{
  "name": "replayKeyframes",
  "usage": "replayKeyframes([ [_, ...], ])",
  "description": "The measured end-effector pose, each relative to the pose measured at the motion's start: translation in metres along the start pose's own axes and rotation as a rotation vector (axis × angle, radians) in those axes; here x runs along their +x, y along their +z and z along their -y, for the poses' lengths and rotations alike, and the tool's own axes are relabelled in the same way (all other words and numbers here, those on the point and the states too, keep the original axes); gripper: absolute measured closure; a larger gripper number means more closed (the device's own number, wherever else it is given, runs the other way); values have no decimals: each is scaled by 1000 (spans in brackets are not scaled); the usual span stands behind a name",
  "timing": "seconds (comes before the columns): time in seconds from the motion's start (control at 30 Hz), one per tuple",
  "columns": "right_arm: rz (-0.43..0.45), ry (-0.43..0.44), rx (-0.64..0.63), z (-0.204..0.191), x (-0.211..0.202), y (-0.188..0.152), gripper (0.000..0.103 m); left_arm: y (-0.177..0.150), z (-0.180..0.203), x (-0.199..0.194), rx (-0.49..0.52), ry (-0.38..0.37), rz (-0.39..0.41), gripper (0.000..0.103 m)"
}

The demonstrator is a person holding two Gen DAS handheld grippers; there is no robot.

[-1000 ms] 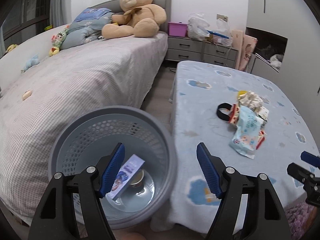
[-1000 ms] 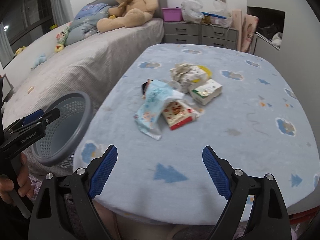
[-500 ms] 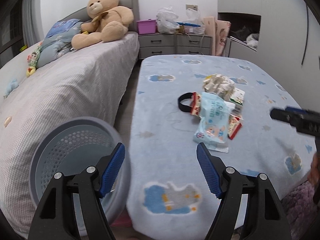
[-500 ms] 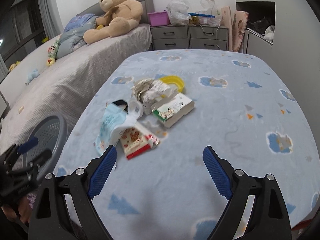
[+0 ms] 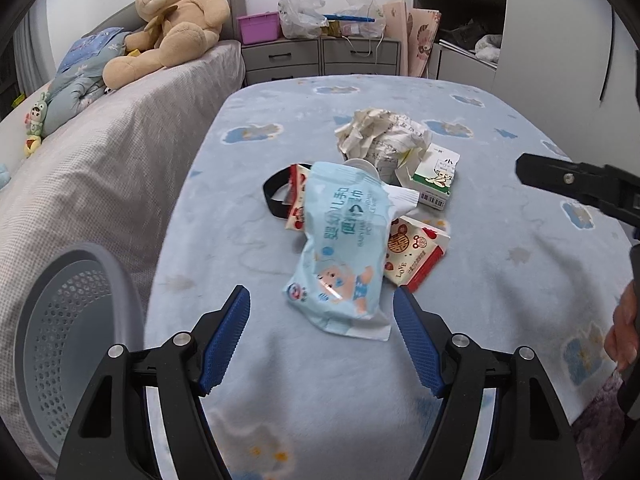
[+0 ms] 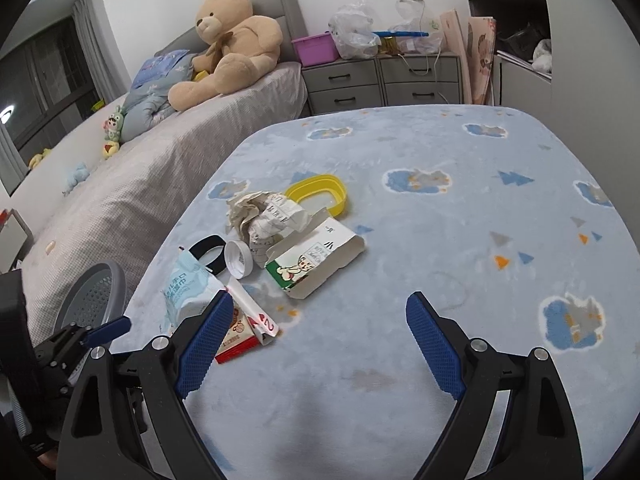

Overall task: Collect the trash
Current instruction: 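Move the left gripper to the blue wet-wipe pack and grasp it, then lift the wipe pack with the left gripper while the right gripper grasps the red snack wrapper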

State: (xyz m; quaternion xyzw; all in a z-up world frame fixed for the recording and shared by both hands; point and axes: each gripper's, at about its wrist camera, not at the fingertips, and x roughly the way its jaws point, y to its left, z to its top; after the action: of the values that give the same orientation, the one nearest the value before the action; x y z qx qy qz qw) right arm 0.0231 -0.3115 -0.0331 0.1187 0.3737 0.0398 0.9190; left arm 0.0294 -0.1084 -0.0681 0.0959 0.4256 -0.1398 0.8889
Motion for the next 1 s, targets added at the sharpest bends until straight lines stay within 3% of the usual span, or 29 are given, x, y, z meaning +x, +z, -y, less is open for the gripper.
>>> replayKeyframes([
  [0.37,8,24,14,11,-3,0,16,21,6,38,-18,25,-32,32],
  [0.5,-1,37,12,11,-1,-1,16,24,4,44,-33,6,-46,54],
  [0.53,-4,39,11,10,0,-1,16,24,4,44,-37,4,-48,55],
  [0.77,-23,60,-28,-2,6,-4,16,17,-2,30,-55,3,-29,58],
  [1.0,-65,97,-137,-39,21,-15,16,7,-30,-2,-75,38,9,58],
])
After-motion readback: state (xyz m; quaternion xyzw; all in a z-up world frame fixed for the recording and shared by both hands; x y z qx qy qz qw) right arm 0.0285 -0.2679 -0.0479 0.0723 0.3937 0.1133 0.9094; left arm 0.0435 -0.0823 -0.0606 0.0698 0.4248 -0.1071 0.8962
